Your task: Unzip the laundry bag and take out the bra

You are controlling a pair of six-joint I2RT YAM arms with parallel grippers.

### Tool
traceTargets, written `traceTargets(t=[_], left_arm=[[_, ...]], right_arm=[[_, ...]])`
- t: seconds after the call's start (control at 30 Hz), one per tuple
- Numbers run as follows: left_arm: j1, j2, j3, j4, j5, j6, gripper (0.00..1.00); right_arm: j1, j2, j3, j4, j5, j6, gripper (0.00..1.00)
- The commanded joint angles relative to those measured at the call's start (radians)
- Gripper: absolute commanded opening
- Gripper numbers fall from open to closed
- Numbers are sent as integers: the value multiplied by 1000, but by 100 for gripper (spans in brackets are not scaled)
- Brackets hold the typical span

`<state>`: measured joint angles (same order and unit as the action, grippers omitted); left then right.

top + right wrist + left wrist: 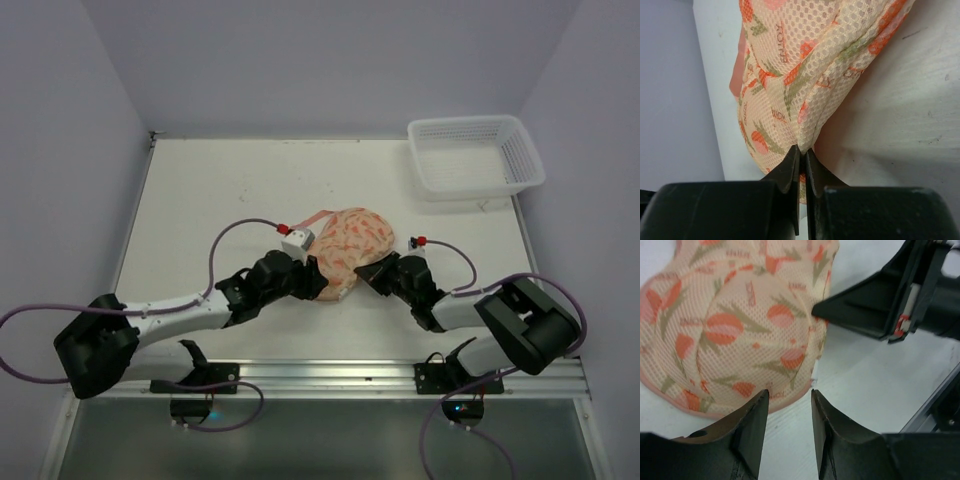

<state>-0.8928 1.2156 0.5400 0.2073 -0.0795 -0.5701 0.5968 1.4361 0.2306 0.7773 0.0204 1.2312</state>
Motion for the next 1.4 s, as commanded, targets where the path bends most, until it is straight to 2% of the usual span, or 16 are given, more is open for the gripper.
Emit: traceTargets(t=[0.0, 0.23, 0.37, 0.77, 0.93, 1.17, 1.37], left_arm=[[-57, 51, -29, 21, -83, -36, 43], [-150, 105, -9, 49, -121, -60, 42], [-202, 143, 14, 49, -179, -86, 48], [-248, 254, 100, 0, -295, -152, 51], [-262, 282, 115, -35, -318, -194, 50], [-317, 285, 129, -108, -419, -264, 46], [-356, 300, 129, -129, -434, -332, 45]], right_arm=[[15, -25, 26, -21, 75, 48, 0], [27, -54, 10, -24, 87, 57, 0], [40, -68, 16, -50, 101, 56, 0], [97, -108, 12, -76, 154, 76, 0], [101, -115, -11, -47, 156, 85, 0], [107, -124, -14, -56, 167, 91, 0], [118, -138, -25, -61, 174, 111, 0]])
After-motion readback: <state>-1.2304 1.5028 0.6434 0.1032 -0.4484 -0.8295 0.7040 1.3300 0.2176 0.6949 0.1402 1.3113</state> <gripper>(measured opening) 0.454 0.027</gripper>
